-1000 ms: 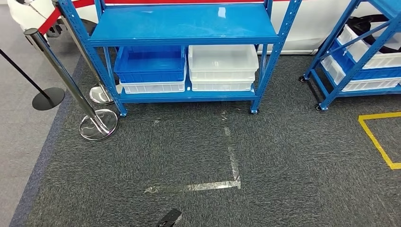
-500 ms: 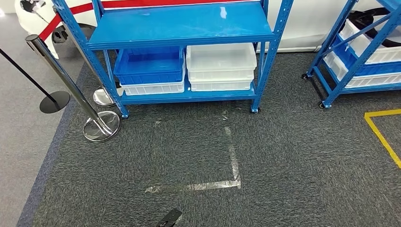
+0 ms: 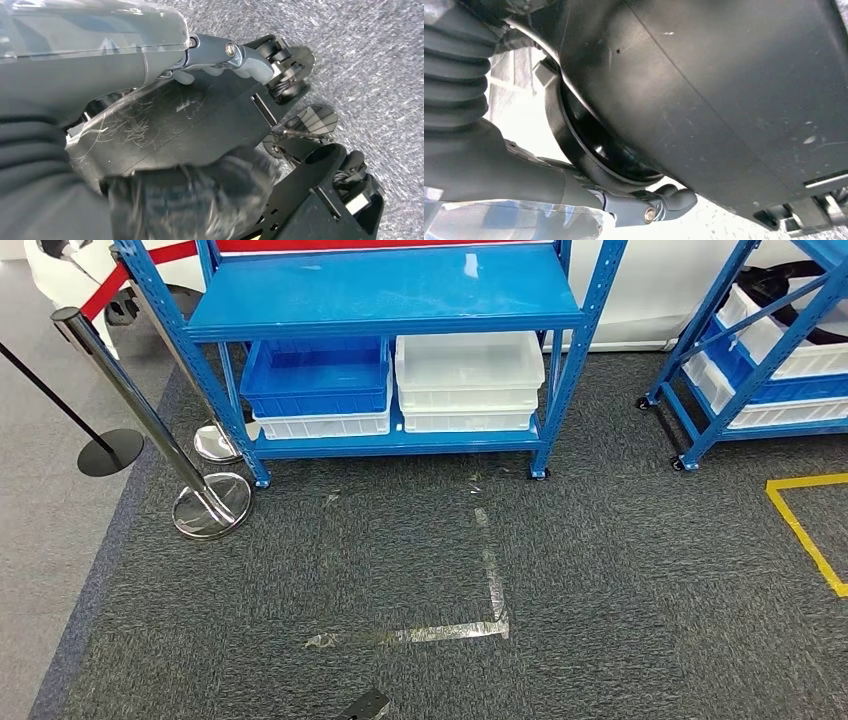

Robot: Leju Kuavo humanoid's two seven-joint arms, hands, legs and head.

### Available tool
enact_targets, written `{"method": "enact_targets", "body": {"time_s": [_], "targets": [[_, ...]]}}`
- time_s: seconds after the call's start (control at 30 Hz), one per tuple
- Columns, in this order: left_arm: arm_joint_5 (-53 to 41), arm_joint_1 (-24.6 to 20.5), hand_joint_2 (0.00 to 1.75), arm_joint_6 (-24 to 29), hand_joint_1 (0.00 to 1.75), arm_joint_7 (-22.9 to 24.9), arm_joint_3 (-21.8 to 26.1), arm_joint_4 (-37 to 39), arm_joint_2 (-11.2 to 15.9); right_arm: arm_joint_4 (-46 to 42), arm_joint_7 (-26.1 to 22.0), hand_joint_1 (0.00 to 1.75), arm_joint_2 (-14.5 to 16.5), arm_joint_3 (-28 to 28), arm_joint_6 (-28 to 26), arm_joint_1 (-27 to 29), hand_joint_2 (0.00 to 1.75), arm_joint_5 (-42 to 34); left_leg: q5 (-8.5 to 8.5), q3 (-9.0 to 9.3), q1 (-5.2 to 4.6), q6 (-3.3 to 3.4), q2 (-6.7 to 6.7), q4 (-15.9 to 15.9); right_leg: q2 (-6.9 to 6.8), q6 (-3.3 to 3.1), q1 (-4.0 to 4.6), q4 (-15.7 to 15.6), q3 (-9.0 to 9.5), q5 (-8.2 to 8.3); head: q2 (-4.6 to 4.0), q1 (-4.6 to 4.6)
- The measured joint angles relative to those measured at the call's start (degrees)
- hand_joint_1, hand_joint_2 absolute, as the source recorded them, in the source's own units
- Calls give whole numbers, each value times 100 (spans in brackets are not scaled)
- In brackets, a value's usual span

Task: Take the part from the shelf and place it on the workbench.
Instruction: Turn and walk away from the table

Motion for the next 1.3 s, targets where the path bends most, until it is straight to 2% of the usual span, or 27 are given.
{"method": "enact_targets", "body": {"time_s": [0.37, 0.9, 1.03, 1.17, 1.3], "targets": [[-980, 449, 175, -451, 0, -147, 1241, -146, 67, -149, -487, 0, -74, -1272, 21, 380, 175, 43, -10, 0, -2, 4, 0, 7, -2, 1, -3, -18, 11, 0, 0, 0], [-2423, 1158, 175, -1107, 0, -358, 3313, -439, 252, -425, -1175, 0, -220, -3343, 96, 1044, 175, 72, -17, -5, -2, 5, -2, 4, -4, 6, -2, -18, 8, -4, 0, -1], [-2772, 1362, 0, -1265, 0, -391, 3824, -509, 313, -498, -1347, 0, -261, -3881, 101, 1175, 175, 95, -19, -5, -1, 4, 0, 5, -1, 7, -2, -19, 4, -5, 0, -1], [-3132, 1563, 0, -1428, 0, -440, 4289, -584, 369, -559, -1510, 0, -304, -4392, 102, 1285, 0, 117, -19, -12, -2, 4, -1, 5, -4, 10, -3, -19, 1, -9, 0, -1], [-3311, 1641, 0, -1518, 0, -464, 4635, -631, 389, -605, -1613, 0, -316, -4764, 105, 1337, 0, 127, -20, -11, -2, 4, -1, 5, -3, 10, -4, -20, 1, -9, 0, 0]]}}
